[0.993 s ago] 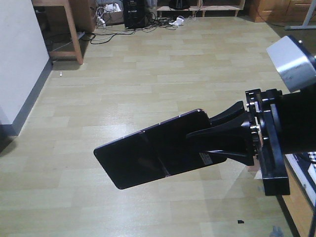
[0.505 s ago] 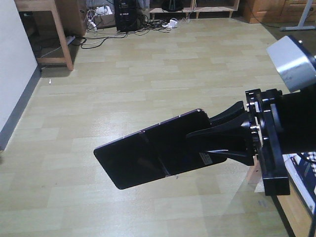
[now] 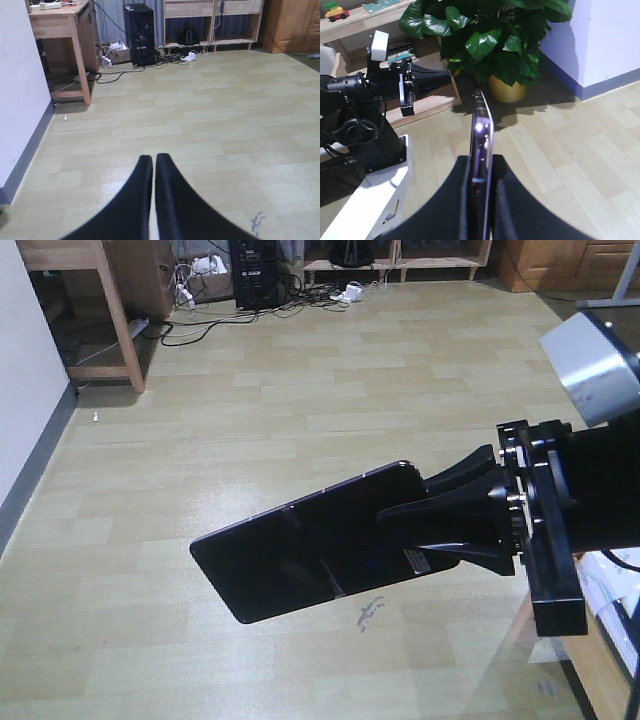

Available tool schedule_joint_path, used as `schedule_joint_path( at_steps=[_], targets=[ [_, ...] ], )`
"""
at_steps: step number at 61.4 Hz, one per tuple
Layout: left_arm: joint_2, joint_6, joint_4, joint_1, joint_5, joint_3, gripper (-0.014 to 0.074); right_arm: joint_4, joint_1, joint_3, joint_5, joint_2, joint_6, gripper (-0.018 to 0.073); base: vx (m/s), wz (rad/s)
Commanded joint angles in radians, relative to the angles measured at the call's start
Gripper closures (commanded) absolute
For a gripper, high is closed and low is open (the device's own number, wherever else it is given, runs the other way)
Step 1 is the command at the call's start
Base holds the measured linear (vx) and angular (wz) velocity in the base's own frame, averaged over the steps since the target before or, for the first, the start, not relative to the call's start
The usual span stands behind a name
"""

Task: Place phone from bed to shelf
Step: 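Carry the phone in the right gripper while driving across the floor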

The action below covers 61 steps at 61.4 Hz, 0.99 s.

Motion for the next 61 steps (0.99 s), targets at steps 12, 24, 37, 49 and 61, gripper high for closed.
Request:
schedule_joint_path(
  at_steps=[12, 24, 37, 49, 61],
  targets=[
    [-0.005, -0.004, -0.007, -0.003, -0.073, 0.002, 0.0596, 0.095, -0.002, -0.027, 0.072, -0.021, 0.002, 0.0560, 0.23, 0.05],
    [-0.005, -0.004, -0.007, -0.003, -0.073, 0.002, 0.0596, 0.095, -0.002, -0.027, 0.072, -0.021, 0.002, 0.0560, 0.25, 0.06],
    [-0.005, -0.004, -0.007, -0.003, -0.073, 0.002, 0.0596, 0.095, -0.002, -0.027, 0.072, -0.021, 0.002, 0.0560, 0.26, 0.04],
    [-0.005, -0.004, -0.007, -0.003, -0.073, 0.002, 0.0596, 0.095, -0.002, -0.027, 0.072, -0.021, 0.002, 0.0560, 0.26, 0.02],
    [-0.005, -0.004, -0.007, -0.003, -0.073, 0.002, 0.0596, 0.095, -0.002, -0.027, 0.072, -0.021, 0.002, 0.0560, 0.27, 0.00]
  ],
)
